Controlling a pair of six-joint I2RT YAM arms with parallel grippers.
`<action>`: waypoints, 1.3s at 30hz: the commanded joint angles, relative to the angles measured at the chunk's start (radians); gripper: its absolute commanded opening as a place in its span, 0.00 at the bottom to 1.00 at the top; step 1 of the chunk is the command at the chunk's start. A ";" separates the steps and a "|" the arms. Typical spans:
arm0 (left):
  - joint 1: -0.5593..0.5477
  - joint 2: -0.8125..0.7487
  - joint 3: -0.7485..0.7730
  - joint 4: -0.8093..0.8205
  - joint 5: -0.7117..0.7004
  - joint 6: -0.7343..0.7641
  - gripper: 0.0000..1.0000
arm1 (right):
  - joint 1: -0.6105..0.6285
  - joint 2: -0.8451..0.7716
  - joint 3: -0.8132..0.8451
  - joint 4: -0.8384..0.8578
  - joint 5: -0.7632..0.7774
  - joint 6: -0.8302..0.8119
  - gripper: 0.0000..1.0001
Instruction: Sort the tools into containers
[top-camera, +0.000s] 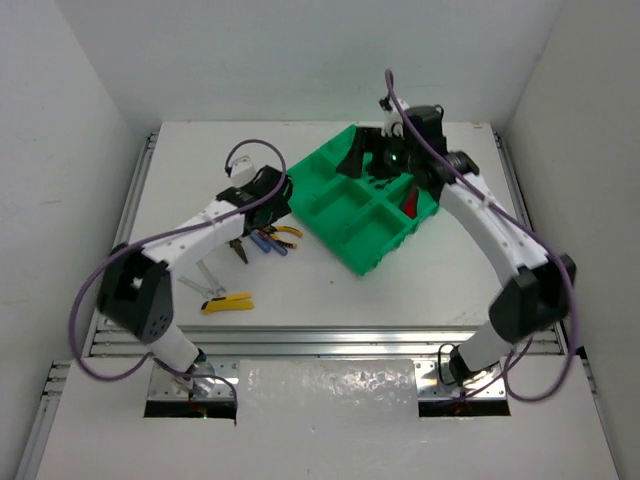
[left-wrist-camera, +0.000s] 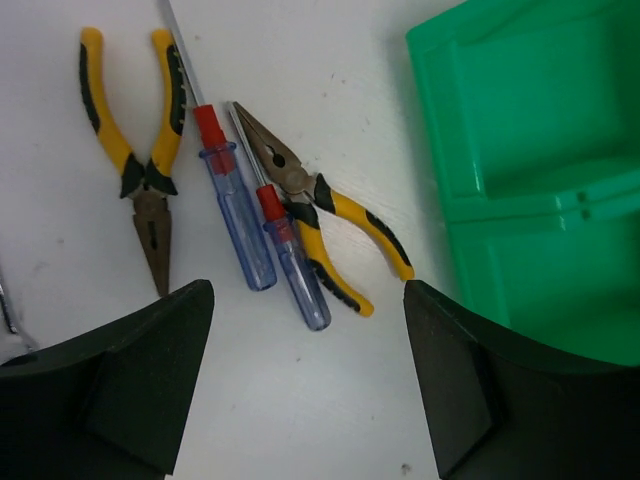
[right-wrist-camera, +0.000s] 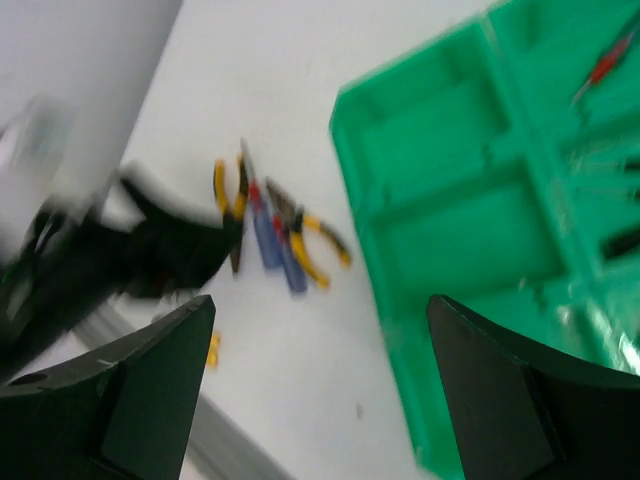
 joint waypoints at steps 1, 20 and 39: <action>0.010 0.140 0.125 -0.045 -0.043 -0.171 0.74 | 0.002 -0.175 -0.252 0.022 0.093 -0.047 0.87; 0.122 0.306 0.040 0.022 0.029 -0.190 0.39 | 0.027 -0.373 -0.598 0.107 -0.017 -0.031 0.85; 0.122 0.334 -0.093 0.123 0.096 -0.179 0.15 | 0.084 -0.341 -0.572 0.117 -0.013 -0.022 0.83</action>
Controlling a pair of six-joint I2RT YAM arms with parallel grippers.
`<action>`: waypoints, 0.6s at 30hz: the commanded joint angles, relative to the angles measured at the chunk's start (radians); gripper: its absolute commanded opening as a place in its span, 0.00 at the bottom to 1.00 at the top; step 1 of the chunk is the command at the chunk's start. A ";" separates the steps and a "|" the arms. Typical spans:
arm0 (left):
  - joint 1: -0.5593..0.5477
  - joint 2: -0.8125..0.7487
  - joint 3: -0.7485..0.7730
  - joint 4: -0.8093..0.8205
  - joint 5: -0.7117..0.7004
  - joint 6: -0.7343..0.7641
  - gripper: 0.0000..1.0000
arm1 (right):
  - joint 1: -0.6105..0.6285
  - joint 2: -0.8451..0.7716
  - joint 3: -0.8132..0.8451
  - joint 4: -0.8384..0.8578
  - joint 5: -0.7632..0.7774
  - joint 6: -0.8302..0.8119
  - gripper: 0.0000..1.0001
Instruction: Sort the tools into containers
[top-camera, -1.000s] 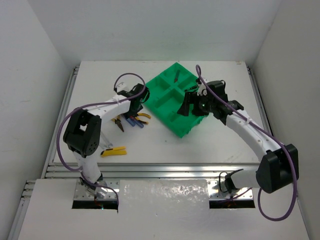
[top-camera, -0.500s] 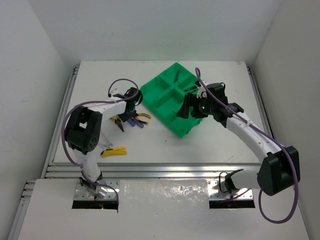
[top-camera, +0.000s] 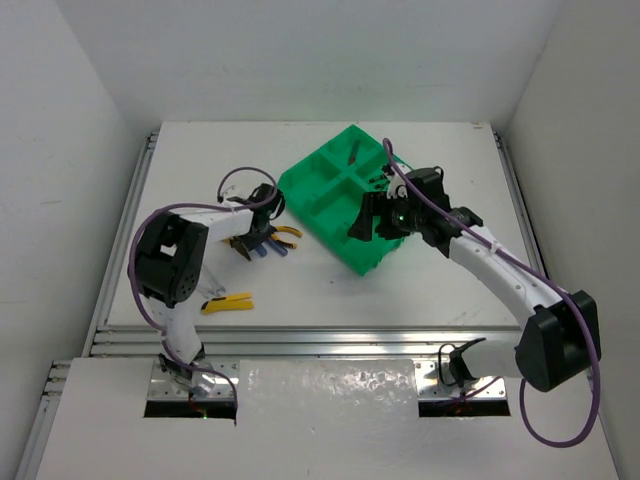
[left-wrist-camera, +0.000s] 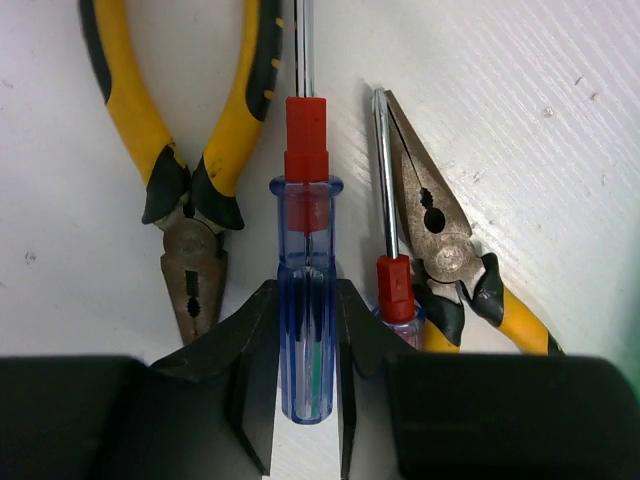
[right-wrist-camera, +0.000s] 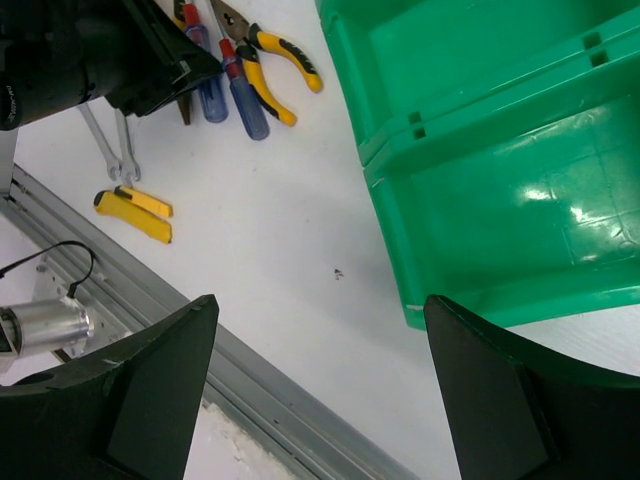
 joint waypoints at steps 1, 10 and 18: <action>0.001 -0.008 -0.048 0.055 0.055 0.011 0.14 | 0.020 0.007 0.028 0.044 -0.019 -0.003 0.83; -0.050 -0.378 -0.185 0.184 0.120 0.176 0.00 | 0.028 0.088 -0.051 0.403 -0.383 0.194 0.99; -0.136 -0.729 -0.471 0.676 0.490 0.328 0.00 | 0.043 0.200 -0.047 0.640 -0.188 0.483 0.93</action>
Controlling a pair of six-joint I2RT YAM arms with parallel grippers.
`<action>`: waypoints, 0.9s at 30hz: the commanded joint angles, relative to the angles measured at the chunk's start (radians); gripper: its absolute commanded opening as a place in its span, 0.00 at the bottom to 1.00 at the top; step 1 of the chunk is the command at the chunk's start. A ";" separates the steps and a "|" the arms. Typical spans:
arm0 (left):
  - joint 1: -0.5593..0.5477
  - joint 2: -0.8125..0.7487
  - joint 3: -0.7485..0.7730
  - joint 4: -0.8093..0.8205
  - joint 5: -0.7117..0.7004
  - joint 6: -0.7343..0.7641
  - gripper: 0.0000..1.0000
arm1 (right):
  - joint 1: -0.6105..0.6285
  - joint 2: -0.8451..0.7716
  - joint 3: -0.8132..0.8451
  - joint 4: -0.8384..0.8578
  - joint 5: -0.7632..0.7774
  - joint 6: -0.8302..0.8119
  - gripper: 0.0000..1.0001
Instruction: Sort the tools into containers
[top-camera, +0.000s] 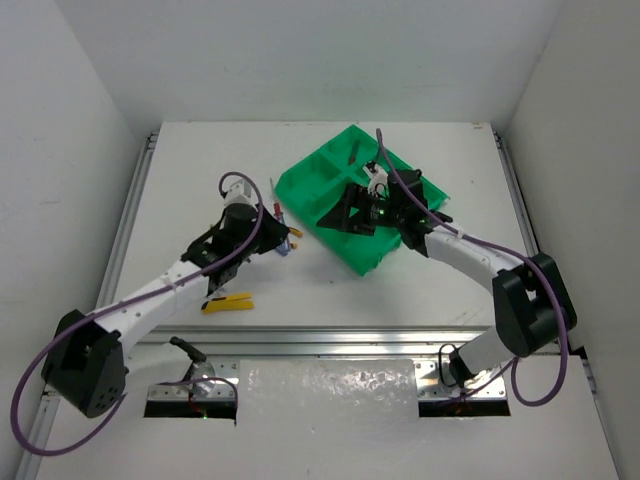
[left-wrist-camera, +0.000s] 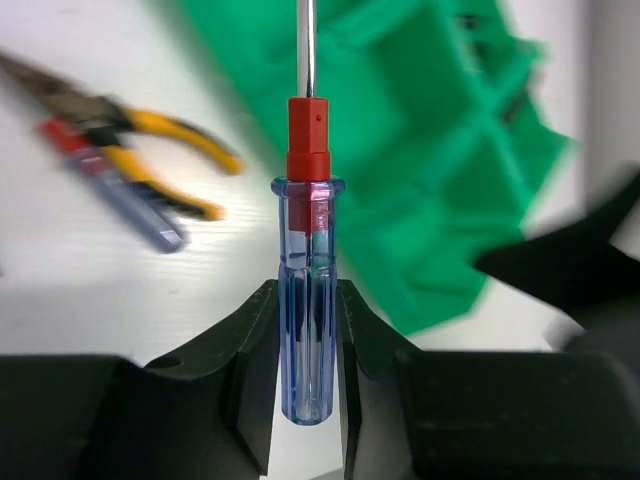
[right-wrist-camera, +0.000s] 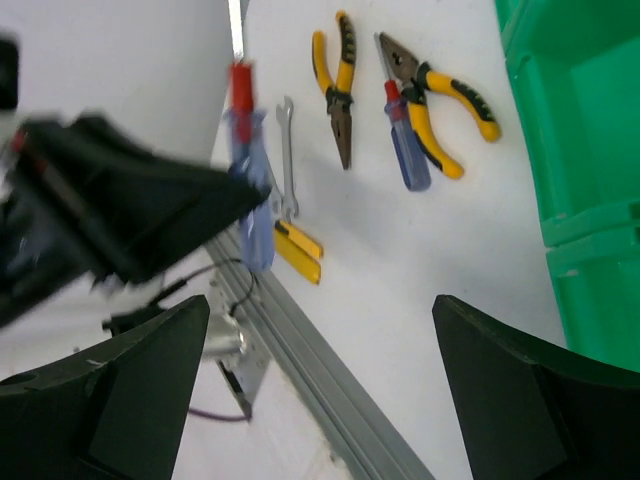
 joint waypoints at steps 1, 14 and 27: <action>-0.006 -0.081 -0.109 0.312 0.237 0.073 0.00 | 0.007 0.036 0.046 0.178 0.090 0.193 0.91; -0.030 -0.069 -0.101 0.440 0.511 0.105 0.00 | 0.119 0.221 0.307 0.006 0.154 0.154 0.63; -0.029 -0.060 0.054 -0.003 0.108 0.116 1.00 | 0.024 0.268 0.449 -0.141 0.258 0.045 0.00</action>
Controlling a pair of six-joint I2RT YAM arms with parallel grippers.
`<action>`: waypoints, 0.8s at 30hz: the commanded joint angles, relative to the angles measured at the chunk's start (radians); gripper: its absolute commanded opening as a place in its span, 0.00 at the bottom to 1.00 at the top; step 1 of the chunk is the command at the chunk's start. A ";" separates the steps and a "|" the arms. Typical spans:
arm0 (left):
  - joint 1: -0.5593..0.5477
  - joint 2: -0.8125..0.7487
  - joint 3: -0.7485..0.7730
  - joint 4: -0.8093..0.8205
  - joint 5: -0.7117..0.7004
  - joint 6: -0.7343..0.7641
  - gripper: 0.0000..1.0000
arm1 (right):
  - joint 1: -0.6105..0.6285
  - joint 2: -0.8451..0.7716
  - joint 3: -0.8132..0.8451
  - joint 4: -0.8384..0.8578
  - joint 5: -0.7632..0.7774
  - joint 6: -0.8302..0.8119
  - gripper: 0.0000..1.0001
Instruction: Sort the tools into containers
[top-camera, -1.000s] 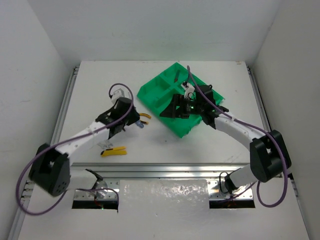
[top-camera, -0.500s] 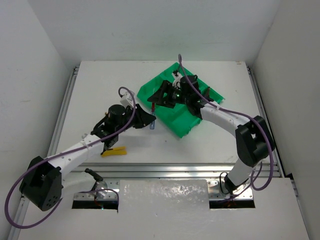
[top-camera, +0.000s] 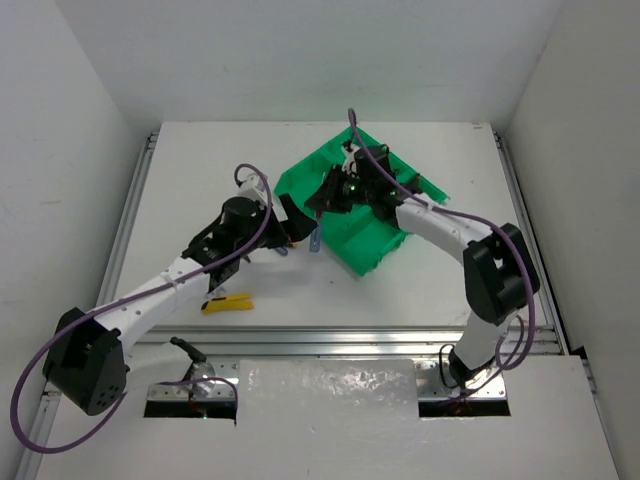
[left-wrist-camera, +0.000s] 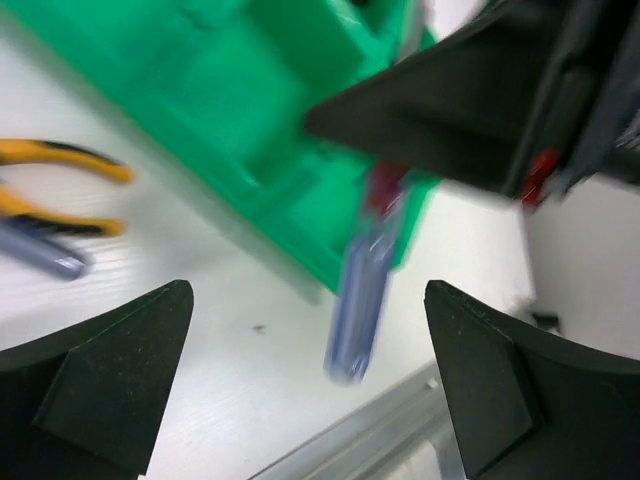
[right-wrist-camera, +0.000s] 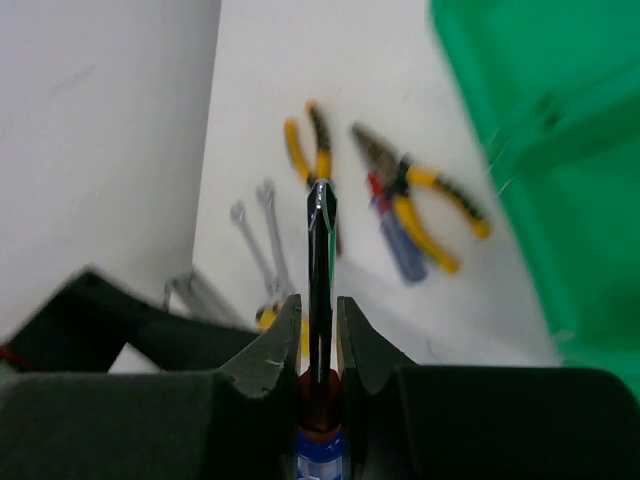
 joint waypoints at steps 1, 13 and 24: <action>-0.004 -0.040 0.077 -0.257 -0.227 0.012 0.99 | -0.085 0.065 0.197 -0.087 0.106 -0.079 0.00; -0.003 -0.204 0.016 -0.416 -0.340 0.059 1.00 | -0.255 0.510 0.863 -0.091 0.339 -0.428 0.00; -0.007 -0.198 -0.066 -0.325 -0.289 0.015 1.00 | -0.282 0.737 1.030 0.131 0.346 -0.464 0.00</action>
